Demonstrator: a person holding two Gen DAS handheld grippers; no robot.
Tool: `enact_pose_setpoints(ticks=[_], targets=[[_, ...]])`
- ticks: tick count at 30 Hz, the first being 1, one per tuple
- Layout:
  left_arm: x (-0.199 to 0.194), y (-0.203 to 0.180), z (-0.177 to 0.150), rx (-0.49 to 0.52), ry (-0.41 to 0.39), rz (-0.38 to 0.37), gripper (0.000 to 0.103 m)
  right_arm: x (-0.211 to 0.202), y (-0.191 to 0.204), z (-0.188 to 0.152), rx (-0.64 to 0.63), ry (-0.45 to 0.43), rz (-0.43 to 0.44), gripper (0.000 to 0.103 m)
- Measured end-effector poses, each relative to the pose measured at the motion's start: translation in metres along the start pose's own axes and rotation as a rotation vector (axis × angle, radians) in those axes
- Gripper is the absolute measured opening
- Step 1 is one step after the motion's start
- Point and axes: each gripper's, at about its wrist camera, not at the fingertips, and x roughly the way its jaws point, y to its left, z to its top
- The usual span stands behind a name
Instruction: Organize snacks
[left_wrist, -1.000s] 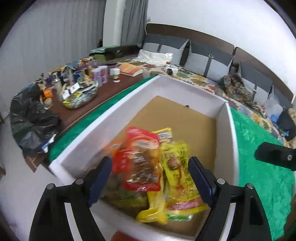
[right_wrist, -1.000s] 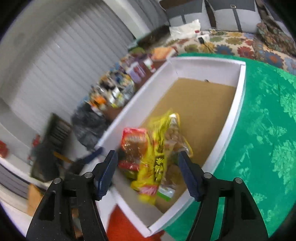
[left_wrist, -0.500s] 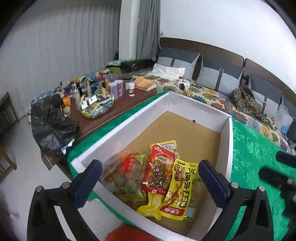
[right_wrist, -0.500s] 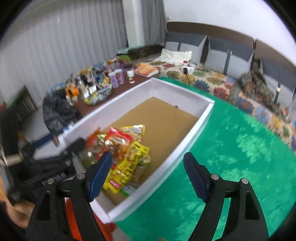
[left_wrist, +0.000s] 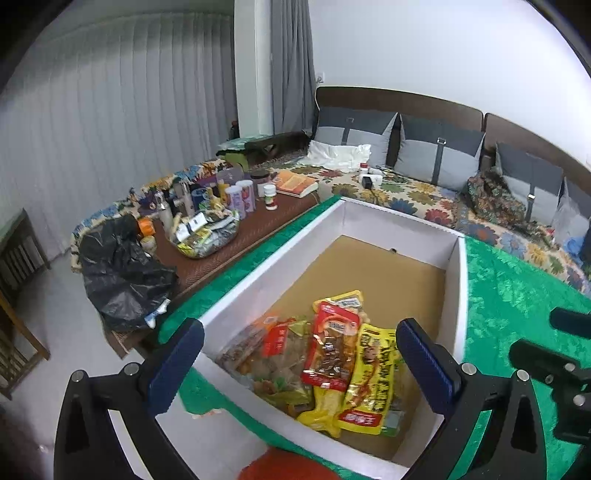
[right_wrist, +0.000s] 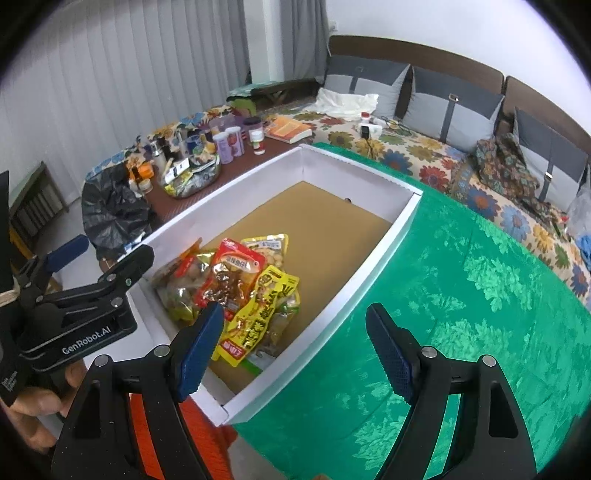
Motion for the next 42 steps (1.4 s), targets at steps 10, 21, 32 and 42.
enact_pose_setpoints(ticks=[10, 21, 32, 42], targets=[[0.005, 0.013, -0.002, -0.016, 0.066, 0.075, 0.103, -0.002, 0.008, 0.002, -0.007, -0.008, 0.007, 0.082], [0.005, 0.019, -0.005, -0.06, 0.108, 0.093, 0.103, 0.002, 0.013, 0.0, -0.019, 0.006, 0.009, 0.082], [0.007, 0.025, -0.006, -0.077, 0.126, 0.053, 0.103, 0.006, 0.019, 0.001, -0.024, 0.025, -0.001, 0.082], [0.009, 0.016, -0.005, -0.038, 0.124, 0.026, 0.103, 0.01, 0.022, -0.003, -0.025, 0.038, -0.006, 0.082]])
